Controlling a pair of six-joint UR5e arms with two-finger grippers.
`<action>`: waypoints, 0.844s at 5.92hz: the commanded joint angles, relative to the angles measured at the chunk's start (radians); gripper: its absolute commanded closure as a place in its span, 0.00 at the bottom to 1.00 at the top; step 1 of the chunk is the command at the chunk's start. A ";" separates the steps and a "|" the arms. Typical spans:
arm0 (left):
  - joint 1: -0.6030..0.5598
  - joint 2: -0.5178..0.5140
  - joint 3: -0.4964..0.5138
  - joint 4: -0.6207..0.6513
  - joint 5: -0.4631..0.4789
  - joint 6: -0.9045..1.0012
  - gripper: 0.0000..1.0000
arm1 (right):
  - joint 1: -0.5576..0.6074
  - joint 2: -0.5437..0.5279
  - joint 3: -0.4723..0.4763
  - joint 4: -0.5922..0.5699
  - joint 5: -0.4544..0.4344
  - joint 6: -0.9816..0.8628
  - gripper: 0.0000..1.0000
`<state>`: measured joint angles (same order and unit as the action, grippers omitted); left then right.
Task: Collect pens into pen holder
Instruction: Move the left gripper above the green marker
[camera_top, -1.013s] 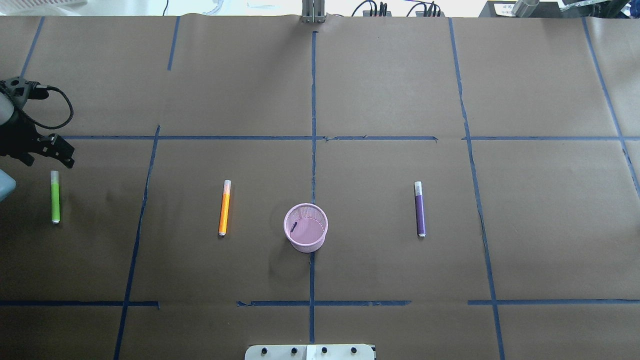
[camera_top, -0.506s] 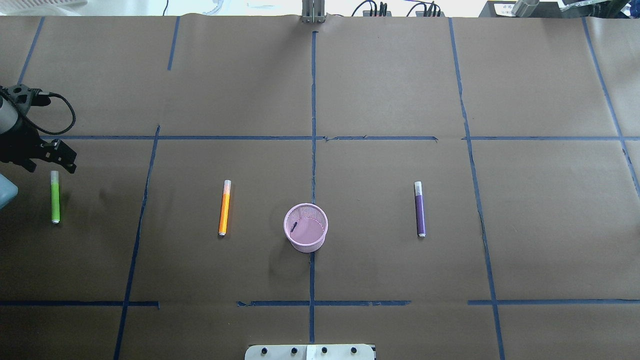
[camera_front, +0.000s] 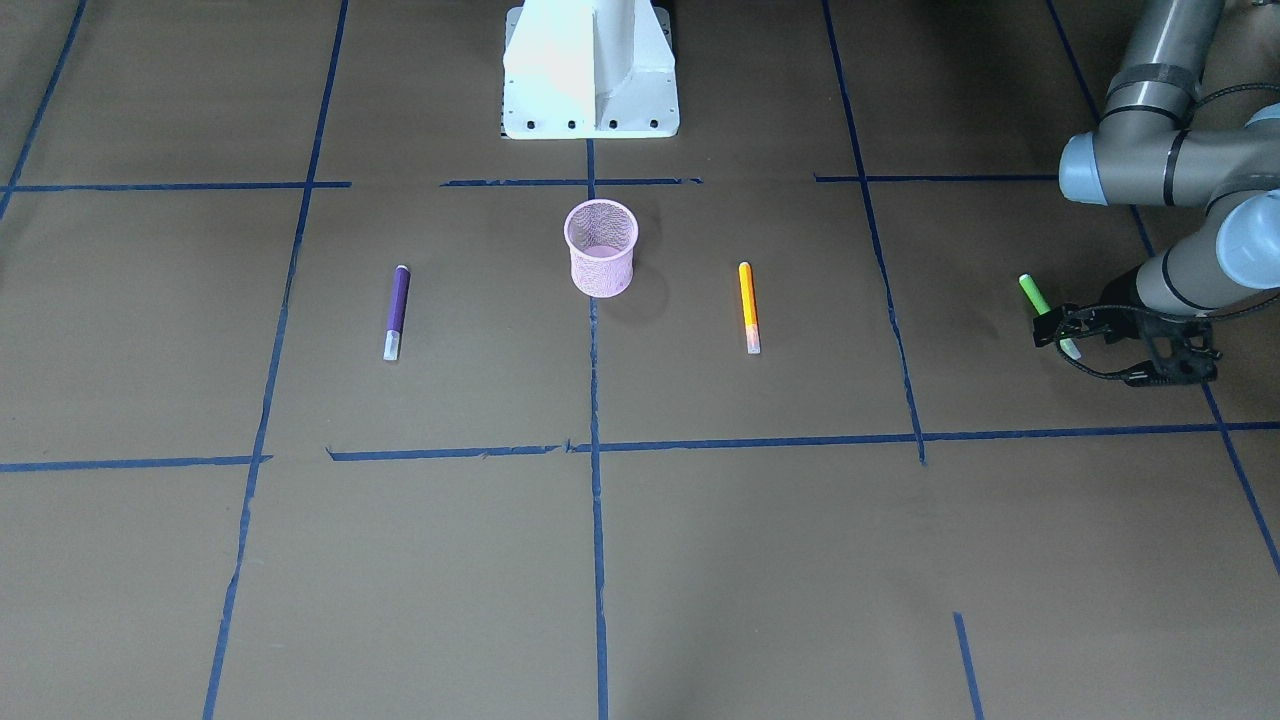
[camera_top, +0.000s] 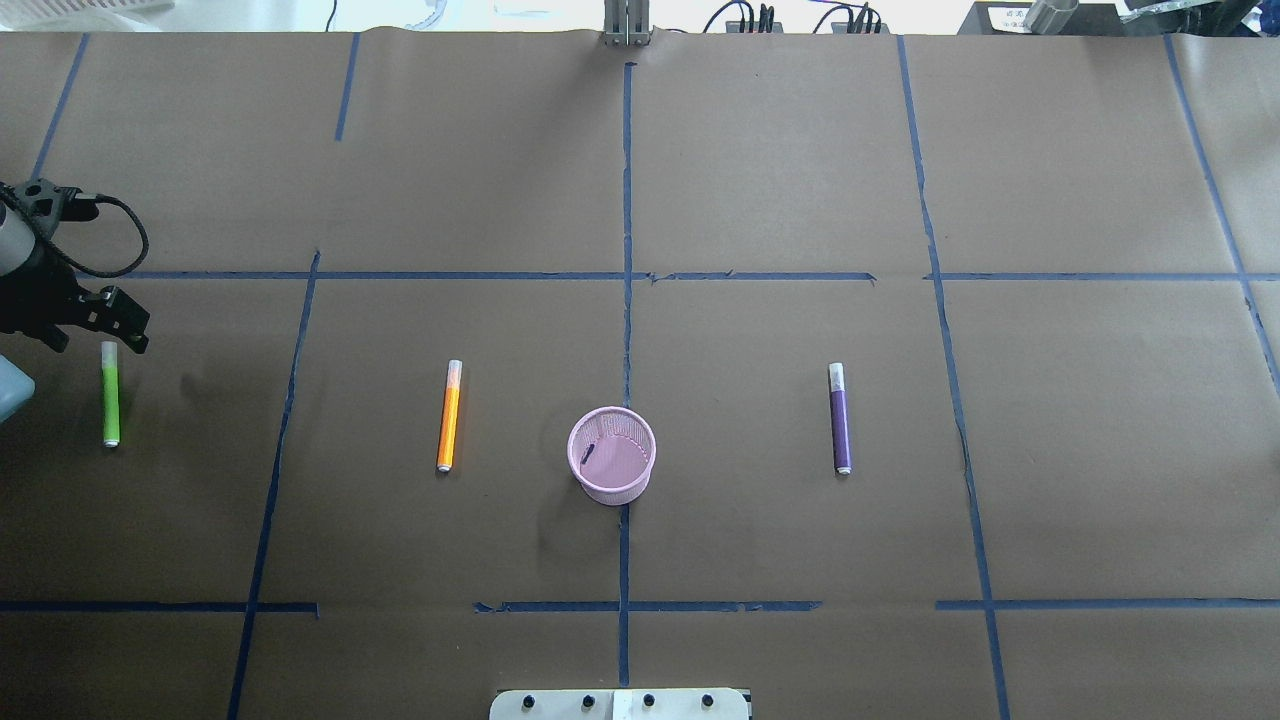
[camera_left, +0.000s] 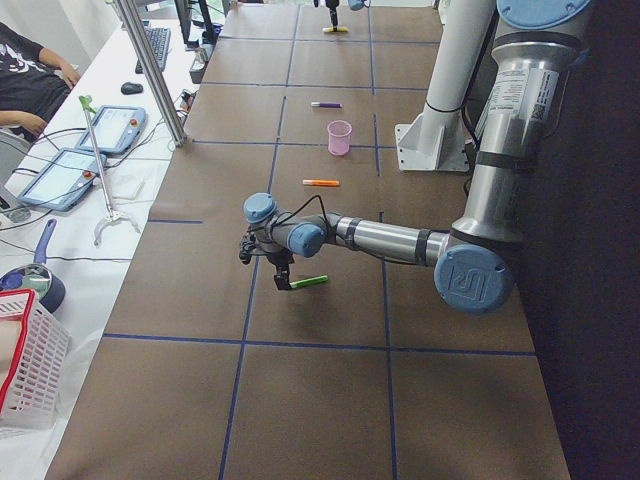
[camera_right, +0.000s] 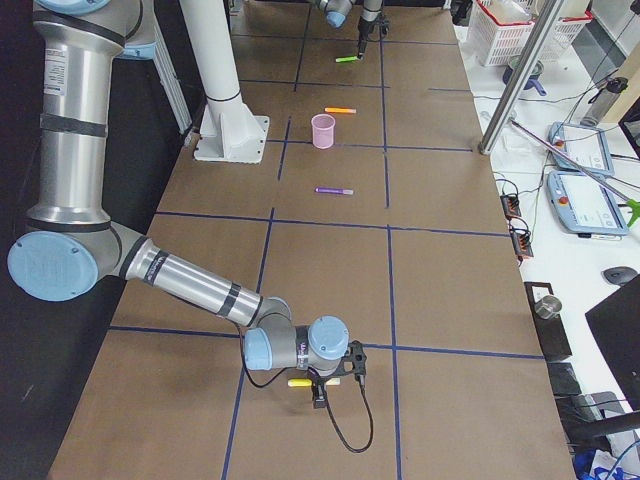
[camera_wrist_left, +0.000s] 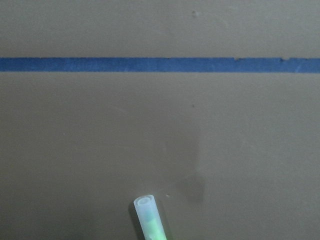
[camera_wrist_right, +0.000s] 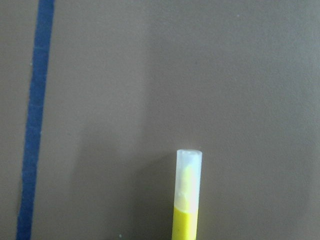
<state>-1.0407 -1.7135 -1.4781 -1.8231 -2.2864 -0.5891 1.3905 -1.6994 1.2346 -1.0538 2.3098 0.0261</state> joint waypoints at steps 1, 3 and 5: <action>0.004 0.000 0.044 -0.066 0.002 -0.030 0.00 | -0.001 0.004 -0.001 0.000 -0.001 0.000 0.00; 0.017 -0.003 0.059 -0.129 0.005 -0.111 0.00 | -0.002 0.004 -0.001 0.000 -0.001 0.000 0.00; 0.027 0.002 0.065 -0.174 0.005 -0.133 0.00 | -0.002 0.004 -0.001 0.000 -0.003 0.000 0.00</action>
<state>-1.0167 -1.7129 -1.4142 -1.9846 -2.2812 -0.7123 1.3883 -1.6951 1.2333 -1.0539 2.3081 0.0261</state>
